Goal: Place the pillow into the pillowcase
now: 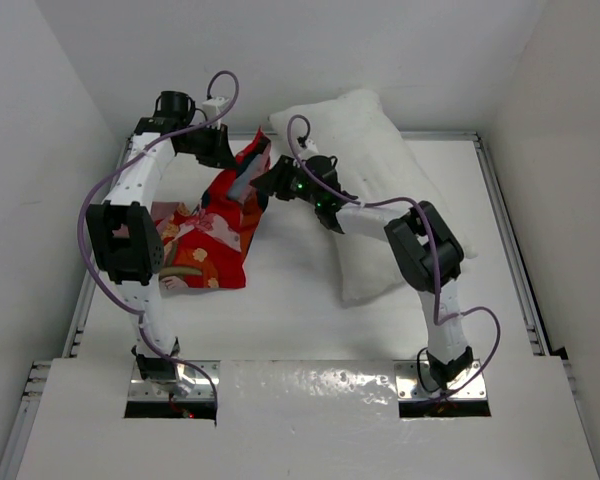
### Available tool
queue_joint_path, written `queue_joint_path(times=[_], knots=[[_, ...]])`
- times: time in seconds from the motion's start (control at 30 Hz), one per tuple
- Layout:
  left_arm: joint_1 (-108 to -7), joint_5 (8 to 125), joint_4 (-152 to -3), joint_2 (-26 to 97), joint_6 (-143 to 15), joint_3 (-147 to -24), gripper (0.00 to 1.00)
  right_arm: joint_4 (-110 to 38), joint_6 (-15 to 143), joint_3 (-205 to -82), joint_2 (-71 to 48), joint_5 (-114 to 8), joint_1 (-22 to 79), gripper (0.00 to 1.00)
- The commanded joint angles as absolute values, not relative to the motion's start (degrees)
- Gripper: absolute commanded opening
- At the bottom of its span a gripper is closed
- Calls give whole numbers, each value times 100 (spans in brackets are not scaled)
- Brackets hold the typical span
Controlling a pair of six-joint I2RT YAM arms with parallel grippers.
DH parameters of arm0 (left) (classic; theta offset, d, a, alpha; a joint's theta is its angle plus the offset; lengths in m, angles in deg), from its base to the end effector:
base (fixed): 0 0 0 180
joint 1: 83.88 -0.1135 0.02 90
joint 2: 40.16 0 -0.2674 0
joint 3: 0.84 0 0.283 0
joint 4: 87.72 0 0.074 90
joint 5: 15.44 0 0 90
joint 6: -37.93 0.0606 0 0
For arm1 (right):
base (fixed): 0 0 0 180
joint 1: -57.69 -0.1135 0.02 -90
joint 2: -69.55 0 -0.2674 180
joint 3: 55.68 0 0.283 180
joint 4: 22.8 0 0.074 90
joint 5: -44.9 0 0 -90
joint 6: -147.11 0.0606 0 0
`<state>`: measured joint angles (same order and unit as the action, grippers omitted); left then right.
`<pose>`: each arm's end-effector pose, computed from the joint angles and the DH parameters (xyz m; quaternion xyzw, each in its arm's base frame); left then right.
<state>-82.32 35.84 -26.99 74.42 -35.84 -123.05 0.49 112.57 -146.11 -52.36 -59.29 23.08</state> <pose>0.4833 -0.0511 0.2973 0.2420 0.8680 -0.2738 0.3363 0.4311 0.3156 0.1738 0.0562 0.7523 0.5257 0.3931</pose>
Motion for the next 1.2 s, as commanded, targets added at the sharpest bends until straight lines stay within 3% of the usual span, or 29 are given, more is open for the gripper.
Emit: queue_joint_path(times=[0.0, 0.33, 0.7, 0.77, 0.87, 0.97, 1.1, 1.17], knots=[[-8177, 3449, -2794, 7234, -3581, -12408, 0, 162, 11379, -15219, -5515, -6074, 2200, 42], [-8177, 3404, -2688, 7164, -3555, -12452, 0, -770, 11503, -16152, -6150, -5908, 1875, 56], [-8177, 3448, -2653, 7207, -3501, -12505, 0, -929, 11344, -15054, -5359, -4967, 1866, 40], [-8177, 3440, -2653, 7207, -3501, -12505, 0, -850, 11406, -15009, -5350, -4966, 1875, 44], [-8177, 3396, -2635, 7199, -3501, -12496, 0, -736, 11450, -15193, -5542, -5133, 1875, 60], [-8177, 3352, -2644, 7181, -3501, -12470, 0, -595, 11450, -15509, -5744, -5405, 1875, 64], [-8177, 3369, -2653, 7163, -3493, -12382, 0, -585, 11599, -16063, -6288, -5564, 1875, 61], [-8186, 3308, -2688, 7163, -3528, -12347, 0, -708, 11696, -16545, -6544, -5617, 1875, 55]])
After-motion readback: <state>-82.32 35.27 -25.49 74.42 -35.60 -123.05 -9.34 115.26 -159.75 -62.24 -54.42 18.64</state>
